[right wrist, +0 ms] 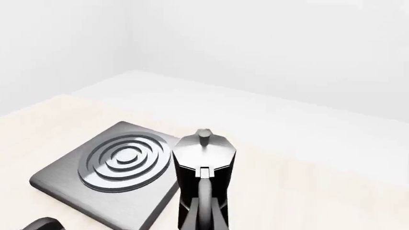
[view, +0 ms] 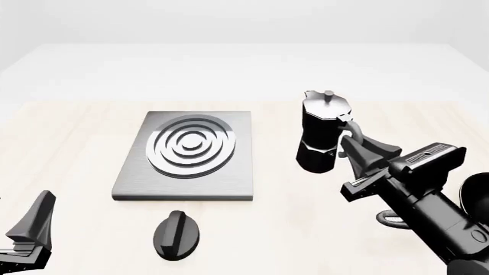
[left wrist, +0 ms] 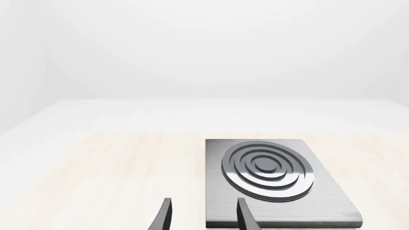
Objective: Put the moka pot on the stove.
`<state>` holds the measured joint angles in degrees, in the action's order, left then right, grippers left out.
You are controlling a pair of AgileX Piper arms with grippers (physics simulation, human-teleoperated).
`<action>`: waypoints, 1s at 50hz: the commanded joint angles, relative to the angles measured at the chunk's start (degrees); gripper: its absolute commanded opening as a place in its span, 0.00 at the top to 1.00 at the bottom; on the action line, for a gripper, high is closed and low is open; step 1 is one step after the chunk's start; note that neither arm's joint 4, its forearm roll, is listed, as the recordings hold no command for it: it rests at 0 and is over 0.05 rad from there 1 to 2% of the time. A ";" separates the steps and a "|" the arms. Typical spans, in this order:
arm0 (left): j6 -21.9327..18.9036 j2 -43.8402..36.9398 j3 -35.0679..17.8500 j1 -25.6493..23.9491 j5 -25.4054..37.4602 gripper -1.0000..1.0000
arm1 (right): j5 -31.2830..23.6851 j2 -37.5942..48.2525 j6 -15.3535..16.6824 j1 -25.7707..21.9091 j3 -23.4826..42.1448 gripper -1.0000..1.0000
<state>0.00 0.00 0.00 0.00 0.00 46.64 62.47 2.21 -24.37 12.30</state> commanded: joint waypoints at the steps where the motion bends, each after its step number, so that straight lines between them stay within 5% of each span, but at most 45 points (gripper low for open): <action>1: 0.00 0.00 0.00 0.00 0.00 0.00 | -0.22 -0.91 0.78 -0.65 2.46 1.00; 15: 0.00 0.00 0.00 0.00 0.00 0.00 | -2.97 0.29 1.88 -2.89 7.62 1.00; 50: 0.00 0.00 0.00 0.00 0.00 0.00 | 1.32 10.81 1.33 -10.26 16.21 1.00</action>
<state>0.00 0.00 0.00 0.00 0.00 46.10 70.66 4.12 -33.00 26.00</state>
